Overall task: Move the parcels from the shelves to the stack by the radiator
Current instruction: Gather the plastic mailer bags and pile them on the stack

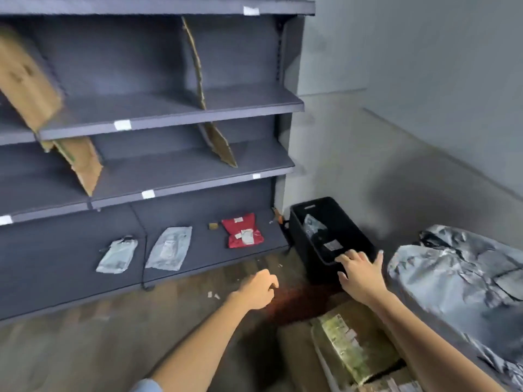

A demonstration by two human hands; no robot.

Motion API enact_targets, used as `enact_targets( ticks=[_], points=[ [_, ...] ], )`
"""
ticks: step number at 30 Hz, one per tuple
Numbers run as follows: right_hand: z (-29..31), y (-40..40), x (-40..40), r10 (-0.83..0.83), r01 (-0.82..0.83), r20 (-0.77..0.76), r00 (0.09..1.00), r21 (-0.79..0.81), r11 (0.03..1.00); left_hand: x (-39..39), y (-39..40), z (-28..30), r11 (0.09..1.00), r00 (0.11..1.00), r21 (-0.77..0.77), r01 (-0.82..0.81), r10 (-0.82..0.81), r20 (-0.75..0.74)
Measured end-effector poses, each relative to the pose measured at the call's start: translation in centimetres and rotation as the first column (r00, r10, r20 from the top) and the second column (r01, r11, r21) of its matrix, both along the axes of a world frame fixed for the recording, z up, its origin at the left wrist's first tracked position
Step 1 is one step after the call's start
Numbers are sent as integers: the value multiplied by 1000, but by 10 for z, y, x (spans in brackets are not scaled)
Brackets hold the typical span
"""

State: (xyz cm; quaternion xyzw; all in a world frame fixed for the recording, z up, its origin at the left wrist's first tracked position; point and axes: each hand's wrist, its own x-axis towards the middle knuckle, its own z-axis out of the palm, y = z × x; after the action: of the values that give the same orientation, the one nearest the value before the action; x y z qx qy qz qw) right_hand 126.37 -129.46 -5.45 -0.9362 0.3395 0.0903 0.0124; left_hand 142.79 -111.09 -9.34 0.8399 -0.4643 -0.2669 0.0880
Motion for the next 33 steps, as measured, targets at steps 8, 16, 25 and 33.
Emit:
enact_targets(
  ticks=[8, 16, 25, 33],
  points=[
    [-9, 125, 183, 396, -386, -115, 911, 97, 917, 120, 193, 7, 865, 865, -7, -503, 502, -11],
    [-29, 284, 364, 561, -547, -281, 779, 134, 827, 192, 453, -6, 607, 606, 40, -793, 794, -39],
    [-64, 429, 475, 684, -641, -309, 660, 242, 728, 277, 582, -50, 394, 382, 79, -916, 915, -131],
    [-128, 466, 627, 725, -596, -364, 585, 413, 688, 405, 576, -106, 283, 242, 105, -953, 925, -293]
  ],
)
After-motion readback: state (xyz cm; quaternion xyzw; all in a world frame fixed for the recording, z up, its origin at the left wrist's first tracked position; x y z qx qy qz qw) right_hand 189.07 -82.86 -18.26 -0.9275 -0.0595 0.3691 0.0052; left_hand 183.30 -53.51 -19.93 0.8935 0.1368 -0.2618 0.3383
